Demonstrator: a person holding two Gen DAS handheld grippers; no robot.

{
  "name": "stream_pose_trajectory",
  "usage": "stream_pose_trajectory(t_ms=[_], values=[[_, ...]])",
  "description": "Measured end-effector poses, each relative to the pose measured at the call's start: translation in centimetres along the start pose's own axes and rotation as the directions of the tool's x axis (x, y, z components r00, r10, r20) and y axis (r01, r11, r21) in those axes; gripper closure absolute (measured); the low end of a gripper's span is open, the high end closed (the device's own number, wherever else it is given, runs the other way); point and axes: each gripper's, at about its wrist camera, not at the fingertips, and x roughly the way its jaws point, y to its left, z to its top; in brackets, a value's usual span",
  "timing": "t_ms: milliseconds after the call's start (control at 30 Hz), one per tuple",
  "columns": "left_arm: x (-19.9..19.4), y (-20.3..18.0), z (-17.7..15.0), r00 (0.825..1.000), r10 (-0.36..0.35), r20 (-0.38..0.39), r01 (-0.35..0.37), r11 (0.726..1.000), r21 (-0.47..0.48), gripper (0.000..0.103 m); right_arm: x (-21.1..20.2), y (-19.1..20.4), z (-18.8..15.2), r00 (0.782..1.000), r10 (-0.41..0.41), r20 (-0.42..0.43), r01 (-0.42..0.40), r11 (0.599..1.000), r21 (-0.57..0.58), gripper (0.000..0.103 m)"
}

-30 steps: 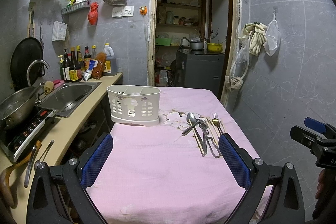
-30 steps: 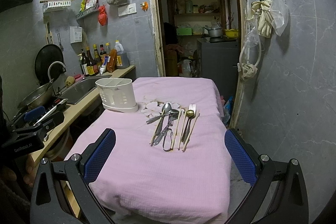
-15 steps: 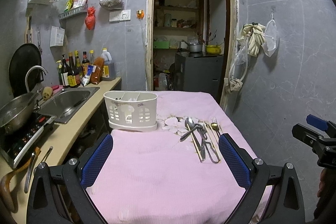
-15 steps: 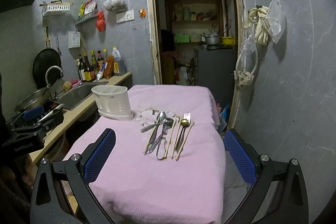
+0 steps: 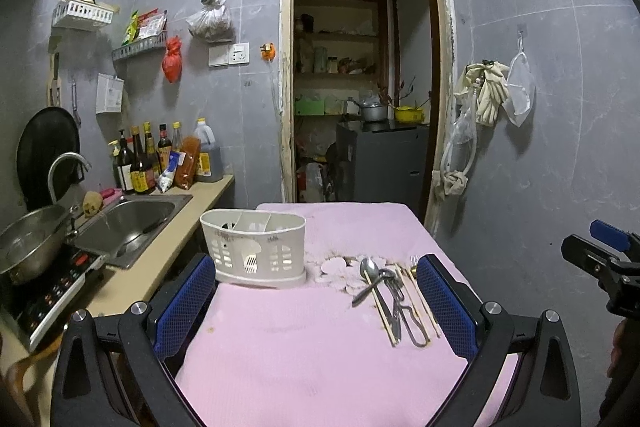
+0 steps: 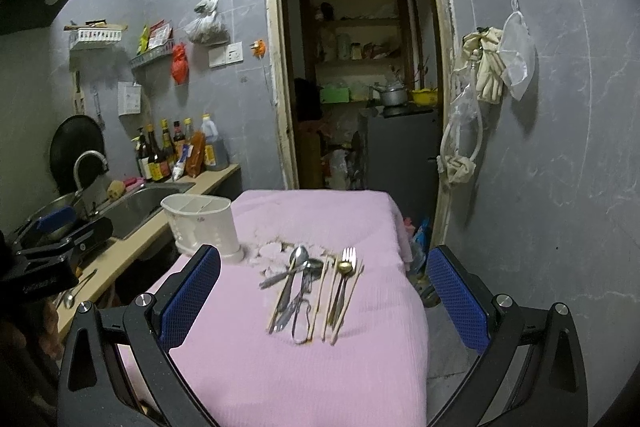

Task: Organize utensils
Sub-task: 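Grasp a silver spoon with the left tool while the right tool grasps a wooden chopstick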

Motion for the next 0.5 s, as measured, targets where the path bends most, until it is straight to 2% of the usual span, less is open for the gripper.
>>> stream_pose_trajectory(t_ms=[167, 300, 500], values=[[2.2, 1.1, 1.7, 0.997, -0.041, 0.058, 0.04, 0.999, 0.027, 0.002, 1.7, 1.9, 1.5, 0.998, -0.066, 0.01, 0.066, 0.998, -0.024, 0.001], [4.5, 2.6, 3.1, 0.99, -0.098, 0.107, 0.096, 0.995, 0.015, 0.002, 2.7, 3.3, 3.0, 0.991, -0.123, 0.055, 0.125, 0.992, -0.029, 0.001], [7.9, 3.7, 3.7, 0.985, -0.14, 0.101, 0.141, 0.99, -0.003, 0.002, 3.7, 4.2, 4.5, 0.983, -0.173, 0.058, 0.173, 0.985, -0.006, 0.001]])
